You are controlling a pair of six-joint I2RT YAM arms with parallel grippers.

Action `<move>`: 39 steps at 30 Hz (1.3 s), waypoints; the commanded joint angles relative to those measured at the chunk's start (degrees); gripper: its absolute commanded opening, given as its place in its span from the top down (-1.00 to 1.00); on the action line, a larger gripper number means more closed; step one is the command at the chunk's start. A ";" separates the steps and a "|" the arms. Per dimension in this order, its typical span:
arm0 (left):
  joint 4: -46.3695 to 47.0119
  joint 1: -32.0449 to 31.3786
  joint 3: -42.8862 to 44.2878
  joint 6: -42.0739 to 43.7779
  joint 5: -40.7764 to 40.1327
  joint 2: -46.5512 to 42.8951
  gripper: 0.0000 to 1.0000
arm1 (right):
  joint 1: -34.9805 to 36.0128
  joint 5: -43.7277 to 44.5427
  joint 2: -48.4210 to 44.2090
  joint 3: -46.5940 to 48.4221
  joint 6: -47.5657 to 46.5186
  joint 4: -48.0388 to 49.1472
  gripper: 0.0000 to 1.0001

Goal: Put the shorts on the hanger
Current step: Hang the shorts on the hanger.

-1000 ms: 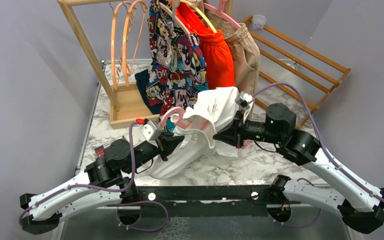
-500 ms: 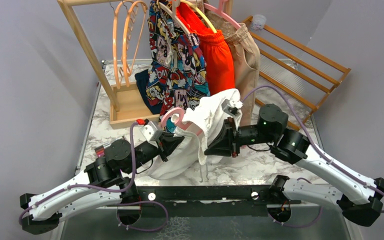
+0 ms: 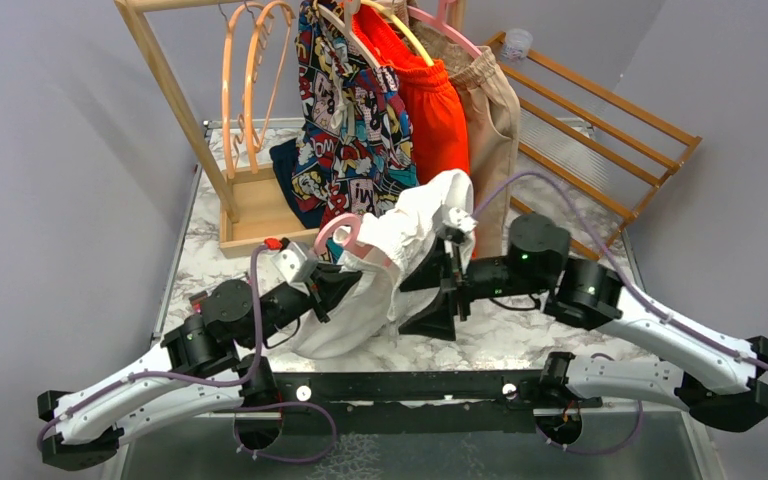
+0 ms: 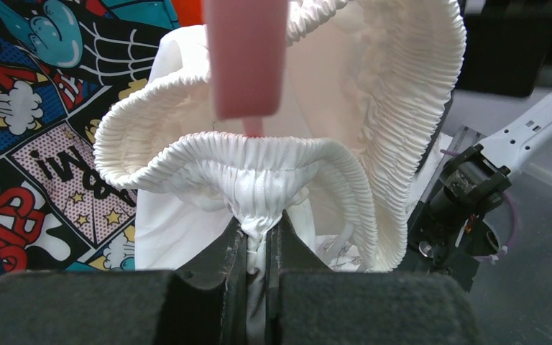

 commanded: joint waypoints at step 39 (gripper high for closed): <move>-6.02 0.00 6.11 -0.09 13.14 -6.91 1.00 | 0.30 58.51 -17.14 -1.90 8.75 -16.66 0.99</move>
